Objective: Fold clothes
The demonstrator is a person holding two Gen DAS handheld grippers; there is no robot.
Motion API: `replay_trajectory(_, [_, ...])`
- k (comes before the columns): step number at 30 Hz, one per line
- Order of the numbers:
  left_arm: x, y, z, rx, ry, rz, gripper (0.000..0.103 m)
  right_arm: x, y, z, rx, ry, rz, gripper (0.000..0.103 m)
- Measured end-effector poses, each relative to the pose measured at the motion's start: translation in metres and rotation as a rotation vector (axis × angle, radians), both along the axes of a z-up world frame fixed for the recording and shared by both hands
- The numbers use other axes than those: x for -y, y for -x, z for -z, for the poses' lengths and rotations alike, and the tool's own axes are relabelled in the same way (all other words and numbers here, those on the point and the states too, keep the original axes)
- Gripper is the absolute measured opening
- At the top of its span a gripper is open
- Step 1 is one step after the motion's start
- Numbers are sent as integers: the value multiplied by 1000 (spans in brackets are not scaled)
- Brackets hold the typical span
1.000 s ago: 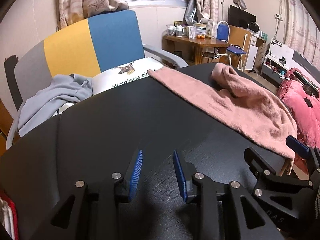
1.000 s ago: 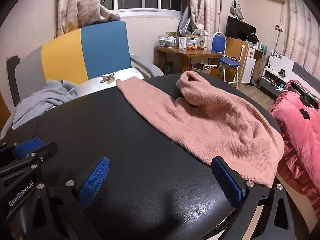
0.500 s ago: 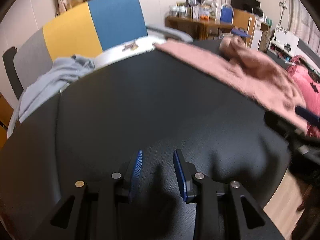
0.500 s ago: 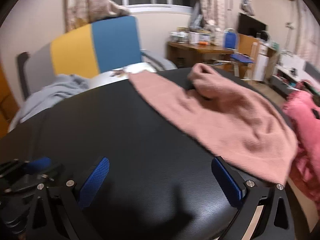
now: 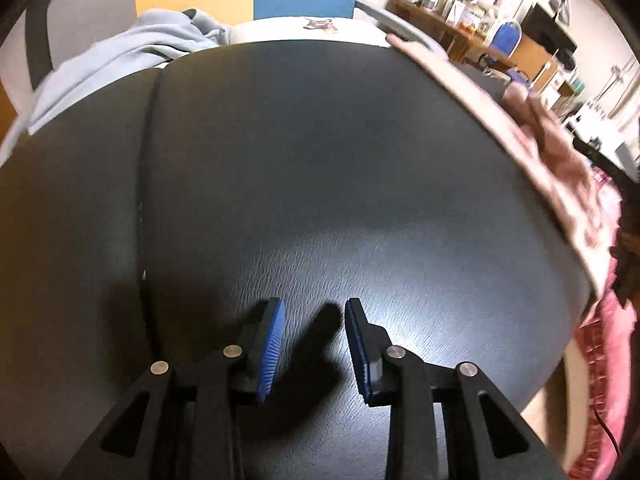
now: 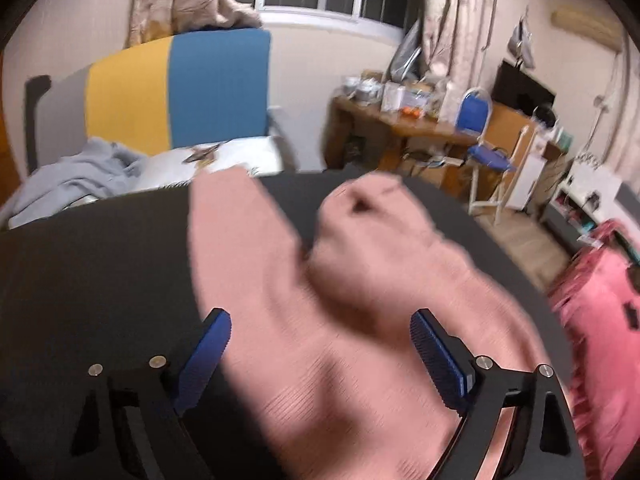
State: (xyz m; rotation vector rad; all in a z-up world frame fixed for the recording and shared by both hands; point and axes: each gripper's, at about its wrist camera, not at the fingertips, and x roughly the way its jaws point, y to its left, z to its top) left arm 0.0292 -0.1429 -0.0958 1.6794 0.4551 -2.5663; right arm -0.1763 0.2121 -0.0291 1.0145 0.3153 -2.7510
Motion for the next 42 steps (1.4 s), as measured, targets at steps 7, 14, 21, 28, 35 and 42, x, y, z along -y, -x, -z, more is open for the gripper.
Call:
replay_trajectory(7, [-38, 51, -20, -38, -55, 108, 32, -11, 86, 36, 193, -134, 3, 93])
replay_trajectory(14, [-42, 65, -1, 12, -64, 130, 32, -35, 103, 59, 307, 54, 34, 34])
replay_trajectory(21, [-36, 51, 4, 6, -4, 104, 32, -43, 79, 58, 327, 343, 21, 30])
replay_trajectory(28, [-45, 37, 0, -14, 70, 131, 32, -1, 41, 71, 357, 461, -44, 31])
replay_trajectory(35, [-19, 13, -14, -61, 135, 6, 32, 98, 6, 75, 444, 562, -244, 32])
replay_trajectory(42, [71, -56, -36, -84, 165, -263, 32, 270, -55, 73, 560, 609, -574, 35])
